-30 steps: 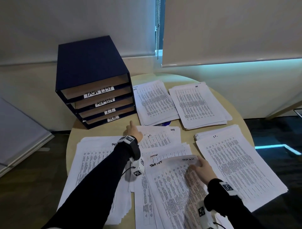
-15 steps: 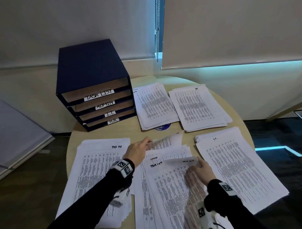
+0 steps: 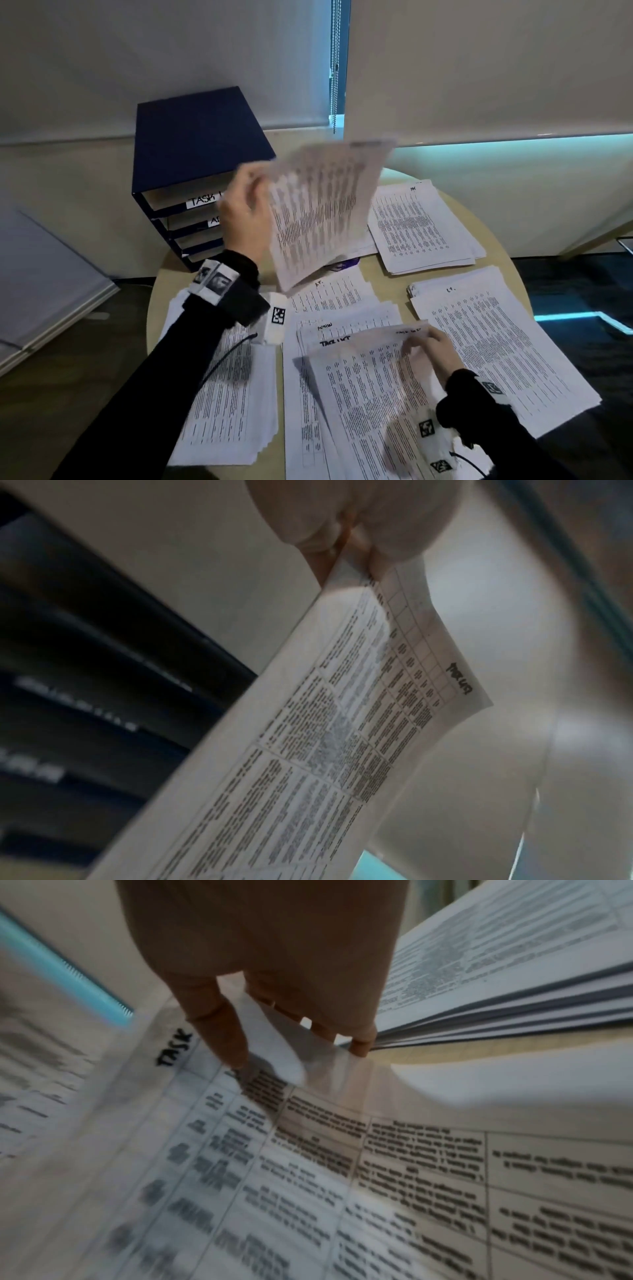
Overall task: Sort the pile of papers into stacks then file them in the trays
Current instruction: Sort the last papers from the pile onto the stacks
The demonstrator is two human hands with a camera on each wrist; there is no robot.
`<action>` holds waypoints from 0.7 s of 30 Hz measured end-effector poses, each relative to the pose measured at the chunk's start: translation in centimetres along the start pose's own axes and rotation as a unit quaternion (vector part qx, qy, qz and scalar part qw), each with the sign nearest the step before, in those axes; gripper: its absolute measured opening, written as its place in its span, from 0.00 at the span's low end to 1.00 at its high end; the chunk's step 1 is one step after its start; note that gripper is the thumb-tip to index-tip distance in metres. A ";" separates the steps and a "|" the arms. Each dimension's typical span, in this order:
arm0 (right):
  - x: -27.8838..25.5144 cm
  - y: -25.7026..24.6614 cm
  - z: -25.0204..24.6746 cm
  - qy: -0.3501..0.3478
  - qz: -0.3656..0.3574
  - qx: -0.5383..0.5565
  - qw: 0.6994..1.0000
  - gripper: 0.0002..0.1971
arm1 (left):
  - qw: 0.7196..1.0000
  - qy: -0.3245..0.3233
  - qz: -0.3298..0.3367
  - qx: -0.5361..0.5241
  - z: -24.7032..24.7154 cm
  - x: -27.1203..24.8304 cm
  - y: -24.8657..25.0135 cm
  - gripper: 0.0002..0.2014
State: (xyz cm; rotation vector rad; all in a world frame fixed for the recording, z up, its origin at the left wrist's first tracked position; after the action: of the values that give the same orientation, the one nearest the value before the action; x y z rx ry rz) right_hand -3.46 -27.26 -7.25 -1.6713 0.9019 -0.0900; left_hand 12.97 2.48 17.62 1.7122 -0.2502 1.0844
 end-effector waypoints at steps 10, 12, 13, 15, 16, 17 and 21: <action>1.2 -1.3 -2.9 0.006 0.077 0.163 0.984 0.16 | 0.913 -0.196 -0.328 0.139 -0.7 -11.6 -12.1 0.18; 1.6 -1.3 -2.7 0.023 0.079 0.153 0.985 0.13 | 0.864 -0.254 -0.411 0.144 -1.2 -16.8 -13.1 0.24; 1.6 -1.6 -2.5 0.033 0.073 0.139 0.987 0.08 | 0.839 -0.280 -0.442 0.150 -1.4 -19.4 -13.6 0.26; 1.4 -2.0 -1.5 0.032 0.051 0.087 0.994 0.03 | 0.800 -0.340 -0.450 0.206 -1.8 -23.0 -14.4 0.28; 1.3 -2.0 -0.7 0.020 0.039 0.058 0.997 0.06 | 0.788 -0.363 -0.443 0.227 -1.8 -24.0 -14.6 0.25; 1.3 -1.6 0.1 0.008 0.030 0.027 0.999 0.09 | 0.783 -0.377 -0.438 0.229 -1.7 -24.6 -14.7 0.18; 1.4 0.5 2.4 -0.008 0.021 -0.087 0.996 0.06 | 0.807 -0.422 -0.340 0.235 -0.6 -23.7 -14.0 0.05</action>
State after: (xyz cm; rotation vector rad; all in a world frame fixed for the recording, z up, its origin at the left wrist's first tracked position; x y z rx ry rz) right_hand -1.52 -26.18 -9.01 -1.8104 0.9556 0.0316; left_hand 7.90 1.35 -9.43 2.3829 0.1155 -0.2309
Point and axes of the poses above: each hand's wrist, its own x-axis towards the middle knuckle, its own z-axis out of the palm, y = z × x, the point moved 7 cm from there along x, towards the middle knuckle, and after that the axes turned 14 degrees about y, right-handed, at the moved point
